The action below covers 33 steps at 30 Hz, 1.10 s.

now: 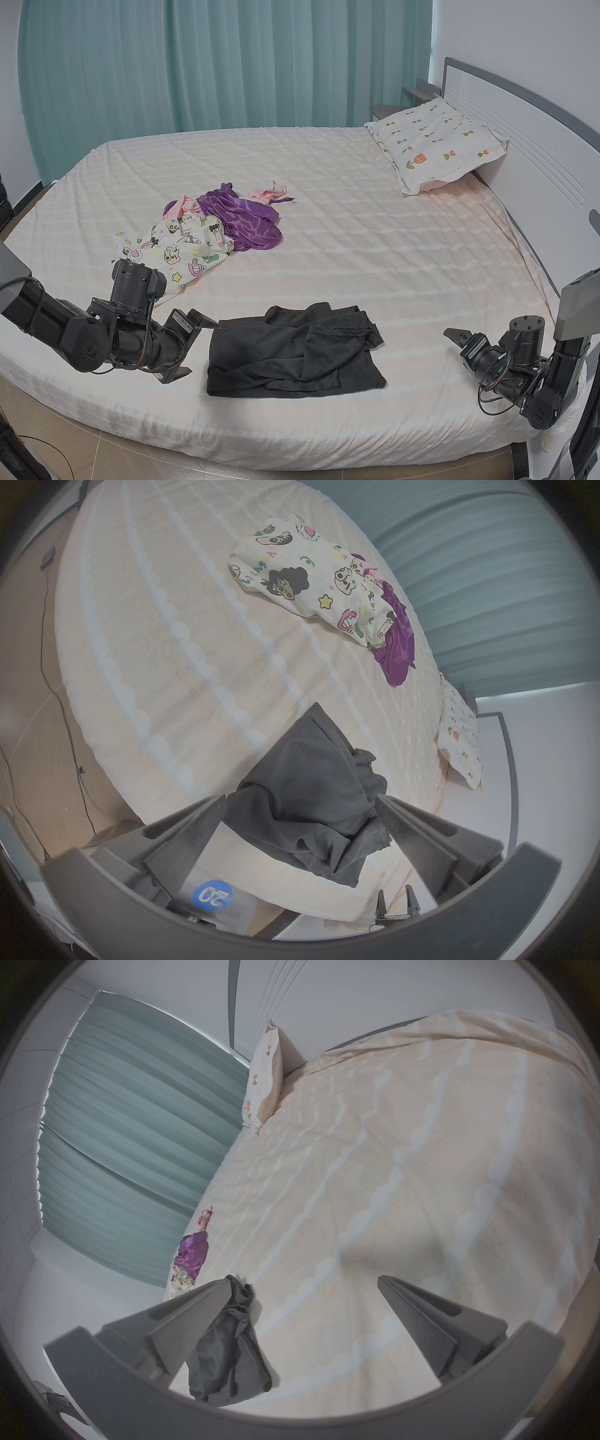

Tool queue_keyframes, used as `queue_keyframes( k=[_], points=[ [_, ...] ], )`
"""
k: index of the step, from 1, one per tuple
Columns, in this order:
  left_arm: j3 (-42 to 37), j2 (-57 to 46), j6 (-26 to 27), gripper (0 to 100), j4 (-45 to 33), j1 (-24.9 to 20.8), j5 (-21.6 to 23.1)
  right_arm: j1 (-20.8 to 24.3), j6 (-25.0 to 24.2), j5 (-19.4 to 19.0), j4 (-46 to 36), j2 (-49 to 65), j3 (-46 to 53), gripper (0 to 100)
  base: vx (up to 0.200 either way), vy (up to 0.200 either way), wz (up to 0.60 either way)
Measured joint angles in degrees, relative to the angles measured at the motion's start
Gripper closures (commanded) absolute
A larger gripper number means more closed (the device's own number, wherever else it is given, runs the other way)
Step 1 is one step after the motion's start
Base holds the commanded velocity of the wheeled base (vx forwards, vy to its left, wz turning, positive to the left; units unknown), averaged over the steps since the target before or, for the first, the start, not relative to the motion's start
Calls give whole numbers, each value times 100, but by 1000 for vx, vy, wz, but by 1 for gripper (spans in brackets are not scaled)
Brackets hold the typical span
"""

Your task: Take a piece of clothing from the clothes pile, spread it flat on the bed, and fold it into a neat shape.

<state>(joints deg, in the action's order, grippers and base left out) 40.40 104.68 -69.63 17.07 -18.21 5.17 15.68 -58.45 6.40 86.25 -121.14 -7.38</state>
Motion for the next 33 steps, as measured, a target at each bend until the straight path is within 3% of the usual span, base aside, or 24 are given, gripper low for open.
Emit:
queue_keyframes(
  k=[12, 18, 25, 33],
  points=[
    [-168, -134, -161, 0, 61, 651, 842, 2, 240, 6, 273, -61, 157, 0, 0, 167, 0],
    [-363, -140, -143, 0, 707, 1078, 1380, 193, 522, 63, 276, 9, 143, 0, 0, 200, 0],
    [-630, -135, -143, 0, 1202, 1274, 1448, 588, 1143, 156, 145, 72, -227, 0, 0, 143, 0],
    [-813, -61, -143, 0, 1509, 1367, 1475, 1017, 1759, 766, -1106, 96, -1208, 0, 0, 0, 0]
  ],
)
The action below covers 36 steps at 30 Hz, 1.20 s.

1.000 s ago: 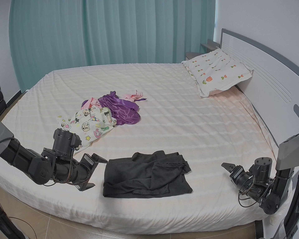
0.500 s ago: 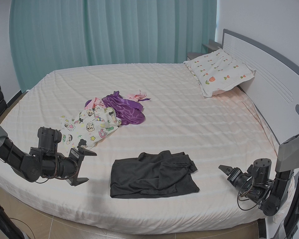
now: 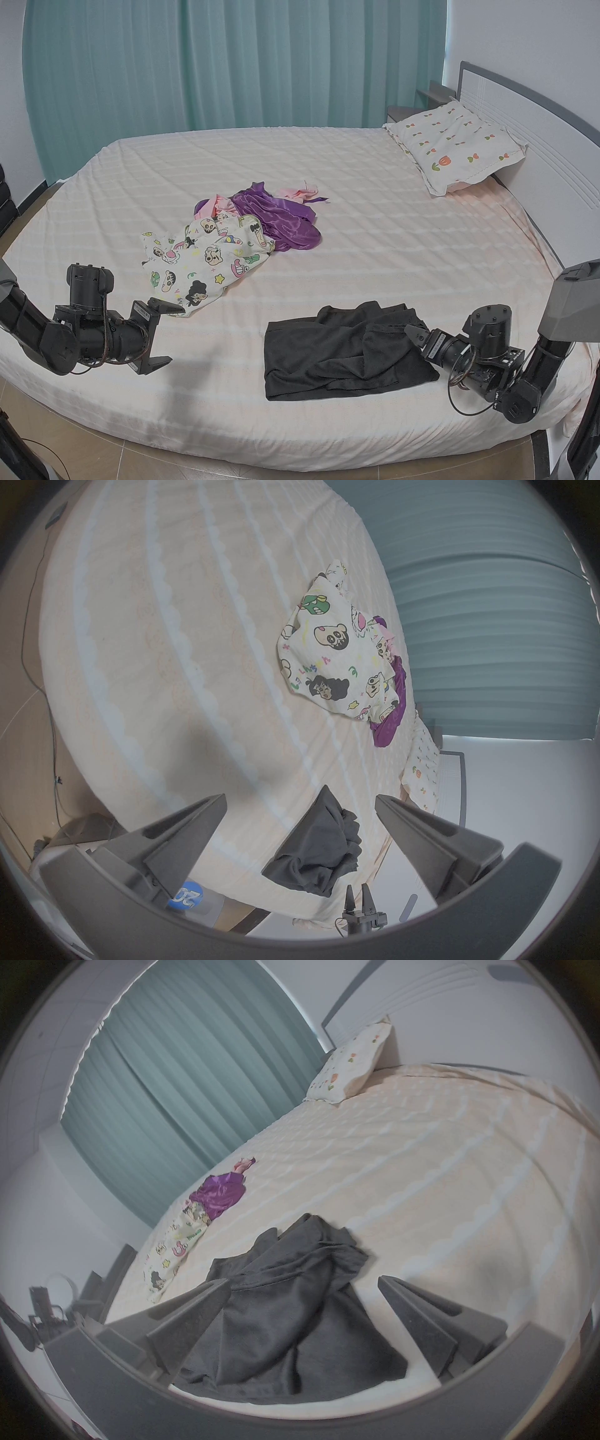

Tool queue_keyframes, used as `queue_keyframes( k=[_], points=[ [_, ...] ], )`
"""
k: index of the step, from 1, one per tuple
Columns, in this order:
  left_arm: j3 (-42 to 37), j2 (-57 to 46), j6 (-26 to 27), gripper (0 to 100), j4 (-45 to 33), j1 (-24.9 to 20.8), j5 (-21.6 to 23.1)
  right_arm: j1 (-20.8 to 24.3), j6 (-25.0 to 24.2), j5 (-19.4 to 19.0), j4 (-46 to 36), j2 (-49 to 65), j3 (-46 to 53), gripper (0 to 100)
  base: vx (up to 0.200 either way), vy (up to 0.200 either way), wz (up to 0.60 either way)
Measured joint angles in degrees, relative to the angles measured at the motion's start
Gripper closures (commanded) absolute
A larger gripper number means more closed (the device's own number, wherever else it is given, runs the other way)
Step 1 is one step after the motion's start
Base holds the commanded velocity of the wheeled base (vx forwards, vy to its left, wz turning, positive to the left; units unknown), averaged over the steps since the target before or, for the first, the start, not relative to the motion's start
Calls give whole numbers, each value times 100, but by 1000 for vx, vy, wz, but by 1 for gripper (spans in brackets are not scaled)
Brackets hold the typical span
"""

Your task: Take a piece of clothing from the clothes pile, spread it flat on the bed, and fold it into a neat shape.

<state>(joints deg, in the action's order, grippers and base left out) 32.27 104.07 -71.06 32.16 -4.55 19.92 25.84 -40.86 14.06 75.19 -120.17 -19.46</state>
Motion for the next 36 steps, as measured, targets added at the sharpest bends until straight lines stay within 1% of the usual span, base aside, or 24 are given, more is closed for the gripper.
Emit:
queue_keyframes(
  k=[5, 7, 11, 19, 24, 25, 28, 32, 36],
  points=[
    [-201, 65, 0, 0, 488, 1, 39, 310, 419, 223, -789, -9, -673, 0, 0, 0, 0],
    [-286, 100, 1, 0, 635, -2, 94, 413, 769, 272, -1046, -28, -925, 0, 0, 0, 0],
    [-385, 152, 4, 0, 739, -7, 176, 500, 1284, 305, -1331, -77, -1274, 0, 0, 0, 0],
    [-451, 255, 9, 0, 774, -18, 217, 596, 1933, 321, -1593, -422, -1880, 0, 0, 0, 0],
    [-452, 296, 15, 0, 778, -24, 219, 649, 2113, 327, -1810, -601, -2172, 0, 0, 0, 0],
    [-452, 304, 15, 0, 778, -29, 219, 656, 2136, 335, -1922, -636, -2241, 100, 0, 0, 0],
    [-452, 312, 17, 0, 780, -27, 217, 677, 2209, 408, -2136, -722, -2363, 100, 0, 0, 0],
    [-452, 321, 22, 0, 780, -22, 216, 692, 2226, 540, -2111, -745, -2400, 100, 0, 0, 0],
    [-451, 323, 28, 0, 783, -22, 213, 692, 2198, 556, -2103, -625, -2277, 100, 0, 0, 0]
  ],
)
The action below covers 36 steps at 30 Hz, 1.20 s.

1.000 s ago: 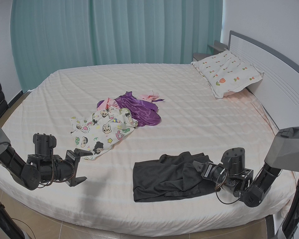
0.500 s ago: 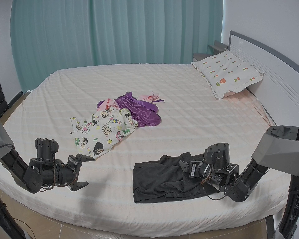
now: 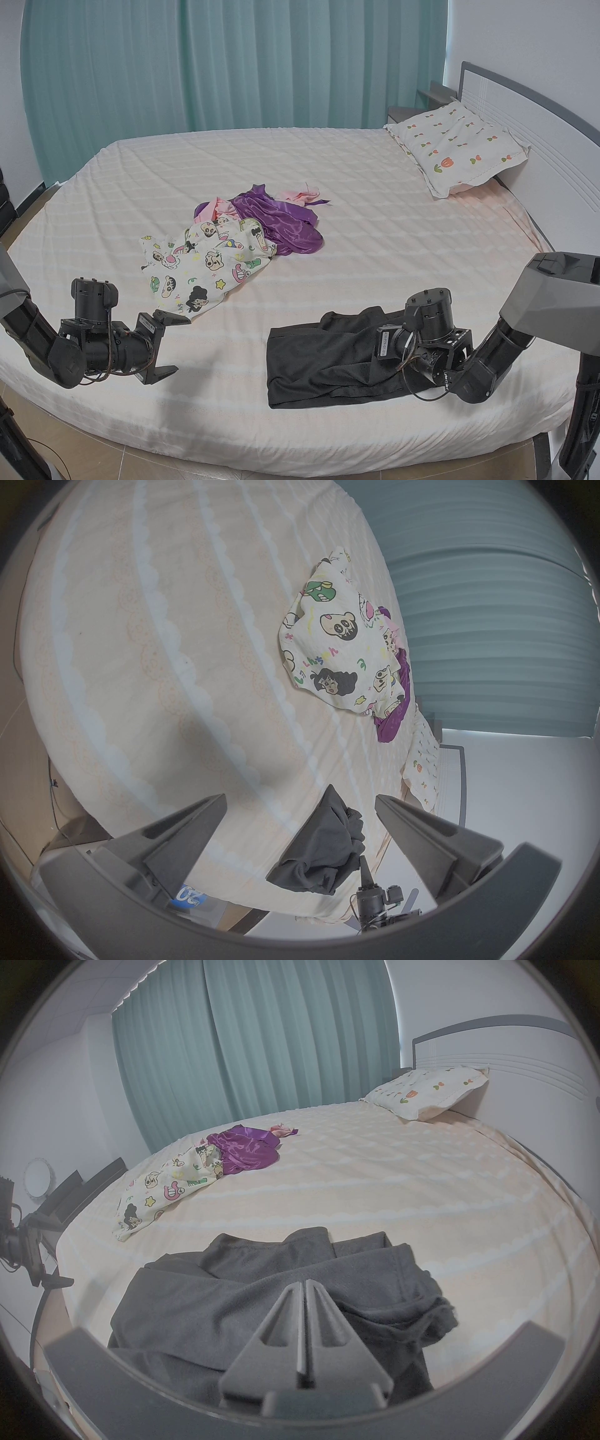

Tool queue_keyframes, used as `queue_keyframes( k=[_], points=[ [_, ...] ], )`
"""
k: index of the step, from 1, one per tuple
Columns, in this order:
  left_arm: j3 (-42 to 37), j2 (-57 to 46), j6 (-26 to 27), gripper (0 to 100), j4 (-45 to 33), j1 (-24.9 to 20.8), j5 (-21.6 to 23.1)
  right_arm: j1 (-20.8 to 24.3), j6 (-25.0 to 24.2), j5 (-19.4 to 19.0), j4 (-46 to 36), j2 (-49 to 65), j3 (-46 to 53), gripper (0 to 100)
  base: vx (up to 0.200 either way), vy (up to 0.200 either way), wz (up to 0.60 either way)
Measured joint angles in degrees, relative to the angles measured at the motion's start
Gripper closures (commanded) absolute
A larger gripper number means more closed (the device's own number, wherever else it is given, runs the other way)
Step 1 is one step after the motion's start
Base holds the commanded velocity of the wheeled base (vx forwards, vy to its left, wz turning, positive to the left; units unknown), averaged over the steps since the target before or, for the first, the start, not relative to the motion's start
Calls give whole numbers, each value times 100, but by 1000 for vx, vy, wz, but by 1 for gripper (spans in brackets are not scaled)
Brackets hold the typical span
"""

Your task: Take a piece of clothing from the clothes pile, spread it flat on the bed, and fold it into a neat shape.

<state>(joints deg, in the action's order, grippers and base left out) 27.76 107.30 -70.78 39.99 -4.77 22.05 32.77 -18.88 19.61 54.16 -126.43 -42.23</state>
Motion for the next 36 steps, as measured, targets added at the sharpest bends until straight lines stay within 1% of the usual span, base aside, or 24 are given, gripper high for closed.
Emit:
queue_keyframes(
  k=[5, 9, 13, 19, 21, 24, 27, 28, 30, 36],
  points=[
    [-9, 2, 5, 0, 0, 4, 0, -35, -134, -32, 9, 361, 456, 100, 0, 0, 0],
    [-23, 5, 6, 0, 0, 2, 0, -127, -410, -119, 9, 678, 965, 100, 0, 0, 0],
    [-32, 9, 6, 0, 0, 0, 0, -260, -577, -445, 11, 986, 1553, 100, 0, 0, 0],
    [-39, 35, 5, 0, 0, 0, -2, -723, -755, -924, 38, 1295, 2395, 100, 0, 0, 0],
    [-41, 44, 6, 0, 0, 0, 0, -808, -829, -1069, 88, 1328, 2570, 100, 0, 0, 0],
    [-43, 52, 6, 0, -2, 0, -2, -883, -928, -1146, 213, 1307, 2719, 100, 0, 0, 0],
    [-43, 61, 6, 0, -2, 0, -2, -905, -952, -1139, 369, 1213, 2815, 100, 0, 0, 0],
    [-43, 63, 6, 0, 0, 0, -2, -913, -952, -1135, 435, 1179, 2843, 0, 0, 0, 0],
    [-43, 67, 5, 0, -2, 0, 0, -918, -950, -1125, 561, 1096, 2915, 0, 0, 0, 0],
    [-43, 80, 5, 0, 0, 0, 4, -970, -945, -1111, 1301, 981, 3116, 0, 0, 0, 0]
  ],
)
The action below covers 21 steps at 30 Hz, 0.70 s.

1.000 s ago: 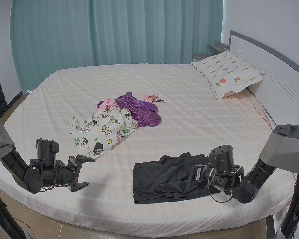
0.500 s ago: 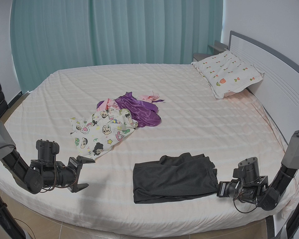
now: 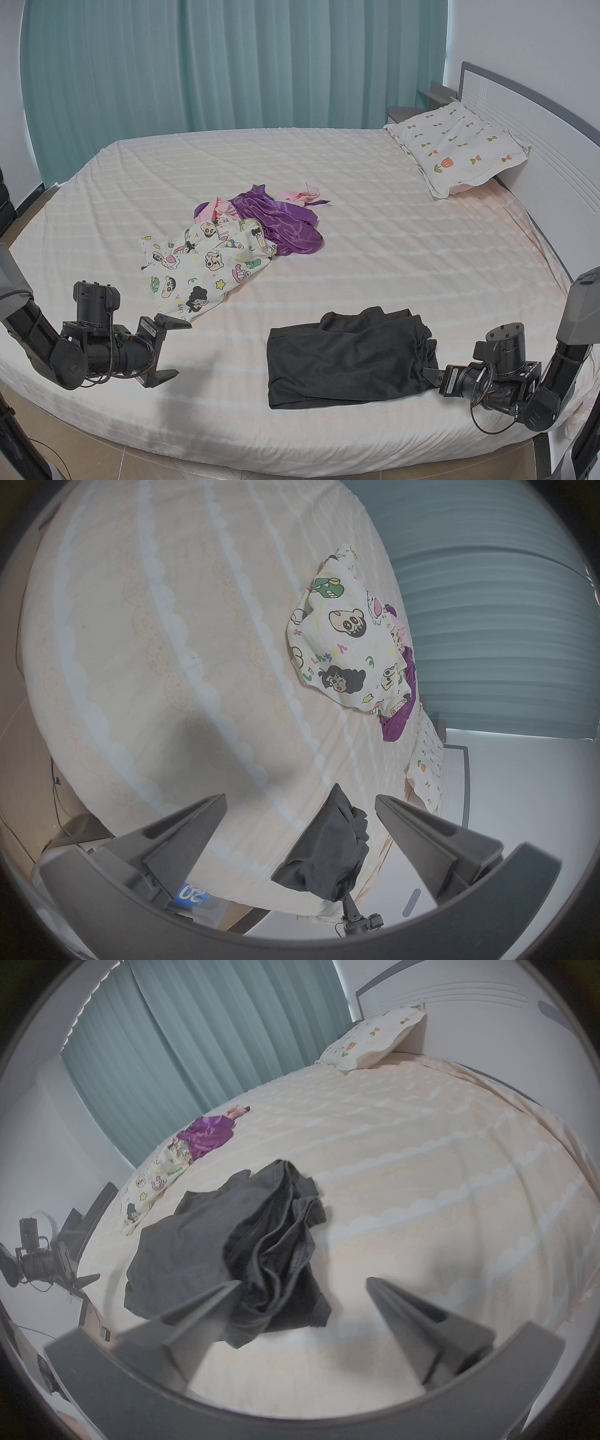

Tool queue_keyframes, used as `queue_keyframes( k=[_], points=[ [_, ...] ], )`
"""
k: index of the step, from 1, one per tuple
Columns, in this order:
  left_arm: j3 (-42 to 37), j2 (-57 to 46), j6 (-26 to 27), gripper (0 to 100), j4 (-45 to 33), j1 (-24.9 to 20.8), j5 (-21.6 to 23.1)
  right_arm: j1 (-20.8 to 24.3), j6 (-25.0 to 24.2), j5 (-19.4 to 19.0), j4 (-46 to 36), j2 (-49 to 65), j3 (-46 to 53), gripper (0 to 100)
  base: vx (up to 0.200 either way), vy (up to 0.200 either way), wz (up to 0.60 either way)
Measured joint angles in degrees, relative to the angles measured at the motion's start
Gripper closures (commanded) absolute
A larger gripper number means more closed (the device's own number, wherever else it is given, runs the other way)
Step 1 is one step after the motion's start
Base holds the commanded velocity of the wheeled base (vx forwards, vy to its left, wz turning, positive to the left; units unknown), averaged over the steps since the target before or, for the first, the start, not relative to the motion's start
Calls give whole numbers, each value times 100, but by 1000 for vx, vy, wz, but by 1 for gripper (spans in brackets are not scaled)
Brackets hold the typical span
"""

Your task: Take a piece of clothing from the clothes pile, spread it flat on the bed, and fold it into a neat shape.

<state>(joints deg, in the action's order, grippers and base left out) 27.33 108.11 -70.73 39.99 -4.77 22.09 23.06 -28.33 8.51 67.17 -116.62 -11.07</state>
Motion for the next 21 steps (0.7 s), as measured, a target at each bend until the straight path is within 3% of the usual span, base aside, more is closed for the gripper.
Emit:
queue_keyframes(
  k=[13, 21],
  points=[
    [-107, -17, 4, 0, 0, -50, 174, -739, -317, -241, 141, 61, -814, 0, 0, 0, 0],
    [-138, -17, -10, 0, 0, -77, 196, -833, -1407, -785, 119, 101, -1009, 0, 25, 0, 0]
  ],
)
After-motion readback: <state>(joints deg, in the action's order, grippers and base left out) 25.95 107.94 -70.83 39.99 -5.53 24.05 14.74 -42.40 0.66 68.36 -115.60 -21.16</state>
